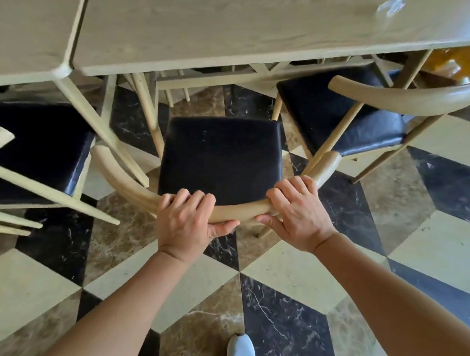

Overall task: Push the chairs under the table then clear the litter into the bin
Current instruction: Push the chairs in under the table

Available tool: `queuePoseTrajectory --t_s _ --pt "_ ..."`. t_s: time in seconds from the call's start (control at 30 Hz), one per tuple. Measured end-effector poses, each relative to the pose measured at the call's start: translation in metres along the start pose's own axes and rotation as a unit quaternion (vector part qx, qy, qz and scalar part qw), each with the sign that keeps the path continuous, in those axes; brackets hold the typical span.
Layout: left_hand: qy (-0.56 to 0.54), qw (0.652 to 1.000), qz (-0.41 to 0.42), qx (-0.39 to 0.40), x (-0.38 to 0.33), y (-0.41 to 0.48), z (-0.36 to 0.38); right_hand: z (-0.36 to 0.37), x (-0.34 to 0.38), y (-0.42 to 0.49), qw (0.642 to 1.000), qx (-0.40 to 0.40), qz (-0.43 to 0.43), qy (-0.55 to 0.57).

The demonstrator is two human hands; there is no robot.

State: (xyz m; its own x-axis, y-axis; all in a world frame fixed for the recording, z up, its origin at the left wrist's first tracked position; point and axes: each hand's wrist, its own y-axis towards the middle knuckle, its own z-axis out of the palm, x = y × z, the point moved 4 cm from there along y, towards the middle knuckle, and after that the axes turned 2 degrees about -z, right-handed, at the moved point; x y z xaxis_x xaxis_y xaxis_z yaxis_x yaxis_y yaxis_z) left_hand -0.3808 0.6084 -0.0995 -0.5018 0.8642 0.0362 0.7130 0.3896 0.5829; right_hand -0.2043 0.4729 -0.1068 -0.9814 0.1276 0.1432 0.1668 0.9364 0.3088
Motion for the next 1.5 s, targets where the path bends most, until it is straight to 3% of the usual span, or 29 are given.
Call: queuePoseTrajectory --t_s 0.7,1.1,1.23,1.5 --pt "0.006 0.998 -0.020 0.064 0.012 0.092 0.065 0.011 -0.089 0.093 0.997 0.073 -0.026 -0.015" --pt "-0.007 0.980 -0.051 0.192 0.025 0.132 0.090 0.018 -0.120 0.140 0.994 0.111 -0.021 -0.004" --pt "-0.023 0.975 -0.026 0.221 0.032 0.136 0.094 0.017 -0.128 0.142 0.994 0.108 -0.027 0.010" --pt "-0.008 0.970 -0.074 0.231 0.055 0.137 0.096 0.019 -0.130 0.142 0.994 0.102 -0.029 0.002"
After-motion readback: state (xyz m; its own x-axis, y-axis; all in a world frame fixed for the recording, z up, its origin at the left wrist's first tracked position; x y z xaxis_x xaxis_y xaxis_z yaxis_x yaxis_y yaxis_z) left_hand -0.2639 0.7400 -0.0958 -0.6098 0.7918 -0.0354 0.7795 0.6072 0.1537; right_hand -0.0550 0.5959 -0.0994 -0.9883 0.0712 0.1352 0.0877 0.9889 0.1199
